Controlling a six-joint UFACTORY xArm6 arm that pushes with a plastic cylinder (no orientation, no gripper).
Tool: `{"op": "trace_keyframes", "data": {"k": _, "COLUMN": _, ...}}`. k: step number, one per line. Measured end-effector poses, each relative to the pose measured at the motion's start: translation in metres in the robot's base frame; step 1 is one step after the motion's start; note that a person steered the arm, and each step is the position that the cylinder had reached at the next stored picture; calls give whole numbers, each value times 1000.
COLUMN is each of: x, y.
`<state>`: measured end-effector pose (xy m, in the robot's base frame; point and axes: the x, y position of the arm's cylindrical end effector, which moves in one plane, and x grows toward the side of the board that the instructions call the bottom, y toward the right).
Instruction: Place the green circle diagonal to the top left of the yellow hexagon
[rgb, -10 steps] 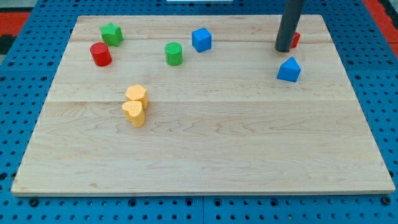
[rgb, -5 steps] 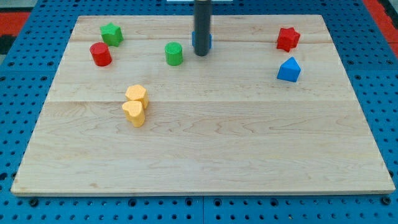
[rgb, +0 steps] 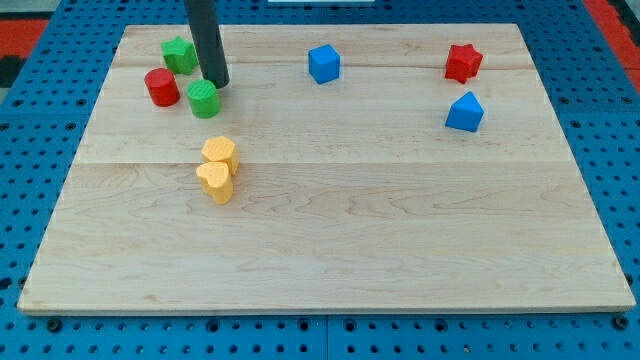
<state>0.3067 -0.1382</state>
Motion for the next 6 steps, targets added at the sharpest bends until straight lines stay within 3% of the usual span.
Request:
{"op": "trace_keyframes", "data": {"k": 3, "x": 37, "y": -20}}
{"op": "trace_keyframes", "data": {"k": 6, "x": 39, "y": -119}}
